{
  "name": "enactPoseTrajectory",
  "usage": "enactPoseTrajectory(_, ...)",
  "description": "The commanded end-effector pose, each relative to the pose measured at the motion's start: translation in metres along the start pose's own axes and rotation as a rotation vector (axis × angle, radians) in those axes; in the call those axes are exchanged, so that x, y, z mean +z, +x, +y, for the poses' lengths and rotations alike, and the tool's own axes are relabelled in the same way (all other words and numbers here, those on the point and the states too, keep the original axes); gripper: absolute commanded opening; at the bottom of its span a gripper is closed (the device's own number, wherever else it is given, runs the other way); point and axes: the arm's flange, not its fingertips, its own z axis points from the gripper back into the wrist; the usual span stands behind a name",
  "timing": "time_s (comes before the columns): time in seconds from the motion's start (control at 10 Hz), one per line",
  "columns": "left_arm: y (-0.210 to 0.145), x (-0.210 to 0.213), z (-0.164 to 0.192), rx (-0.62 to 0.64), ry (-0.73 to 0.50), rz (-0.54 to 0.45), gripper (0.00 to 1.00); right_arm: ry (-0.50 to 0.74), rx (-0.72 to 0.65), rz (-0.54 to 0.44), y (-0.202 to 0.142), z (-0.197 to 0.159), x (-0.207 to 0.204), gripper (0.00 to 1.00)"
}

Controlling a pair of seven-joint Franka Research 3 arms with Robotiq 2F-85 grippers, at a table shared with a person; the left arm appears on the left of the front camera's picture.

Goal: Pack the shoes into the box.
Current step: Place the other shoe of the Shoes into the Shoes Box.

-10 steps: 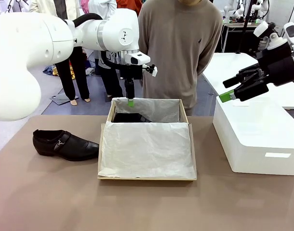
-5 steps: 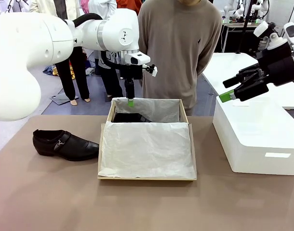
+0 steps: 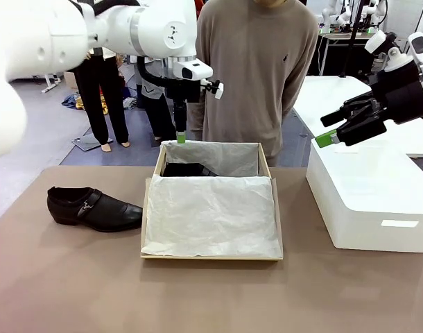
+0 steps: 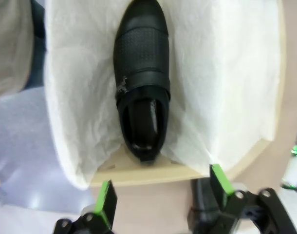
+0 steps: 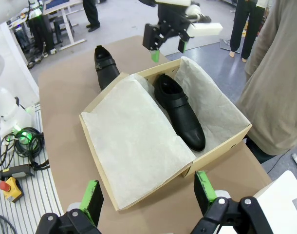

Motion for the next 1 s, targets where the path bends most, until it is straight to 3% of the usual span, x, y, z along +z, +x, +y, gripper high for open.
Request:
enactPoseTrajectory(0.0,-0.048,-0.003,-0.033,-0.039,0.037,0.009,1.0,0.009,0.026,-0.033,0.0,-0.003,-0.003,1.0)
enactPoseTrajectory(0.5,-0.147,0.016,-0.045,-0.12,0.045,0.047,1.0,0.009,0.026,-0.033,0.0,-0.003,-0.003,1.0)
enactPoseTrajectory(0.9,-0.197,0.003,-0.055,-0.143,0.12,-0.05,1.0,0.009,0.026,-0.033,0.0,-0.003,-0.003,1.0)
